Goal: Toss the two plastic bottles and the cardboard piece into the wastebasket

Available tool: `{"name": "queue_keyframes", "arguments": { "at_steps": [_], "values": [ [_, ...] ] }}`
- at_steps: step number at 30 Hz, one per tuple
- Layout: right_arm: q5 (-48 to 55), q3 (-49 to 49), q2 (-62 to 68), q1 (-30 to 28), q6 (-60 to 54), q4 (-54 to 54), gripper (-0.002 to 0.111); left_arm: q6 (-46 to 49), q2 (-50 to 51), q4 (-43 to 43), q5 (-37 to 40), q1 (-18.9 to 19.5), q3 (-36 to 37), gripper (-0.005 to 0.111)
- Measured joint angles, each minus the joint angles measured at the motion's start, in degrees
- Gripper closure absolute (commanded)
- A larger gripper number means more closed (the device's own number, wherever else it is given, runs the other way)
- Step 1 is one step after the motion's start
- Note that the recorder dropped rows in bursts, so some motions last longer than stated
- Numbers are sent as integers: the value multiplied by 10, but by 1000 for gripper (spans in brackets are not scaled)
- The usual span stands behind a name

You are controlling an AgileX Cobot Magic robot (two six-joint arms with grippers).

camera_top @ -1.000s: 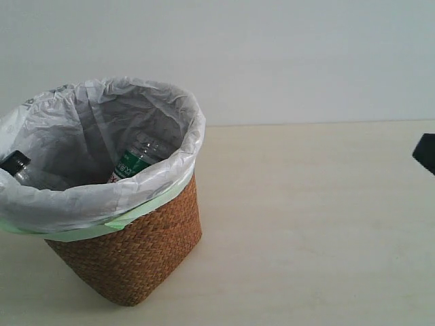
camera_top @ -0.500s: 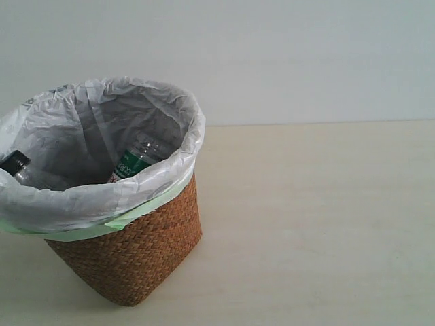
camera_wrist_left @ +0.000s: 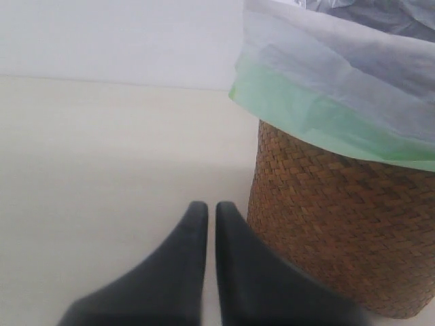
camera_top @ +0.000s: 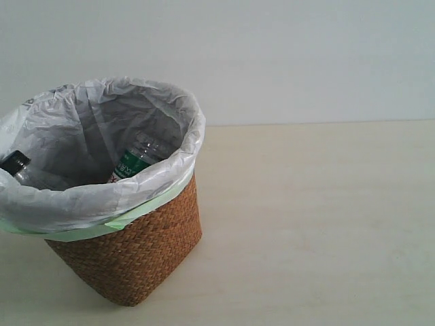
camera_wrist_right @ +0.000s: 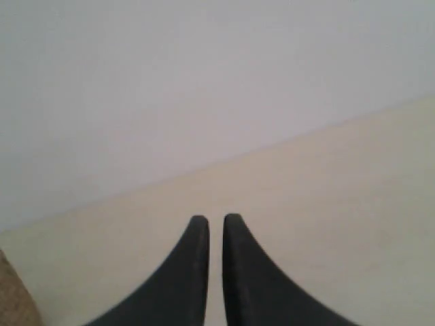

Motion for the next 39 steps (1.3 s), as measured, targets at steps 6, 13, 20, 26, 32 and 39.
{"name": "queue_keyframes", "arguments": {
  "at_steps": [6,13,20,26,32,39],
  "values": [
    [97,3,0,0,-19,-7,104,0,0,0,0,0,0,103],
    [124,3,0,0,-32,-7,104,0,0,0,0,0,0,103],
    [127,3,0,0,-33,-5,104,0,0,0,0,0,0,103],
    [131,3,0,0,-204,117,104,0,0,0,0,0,0,103],
    [130,3,0,0,-345,226,104,0,0,0,0,0,0,103],
    [130,3,0,0,-375,233,104,0,0,0,0,0,0,103]
  ]
}}
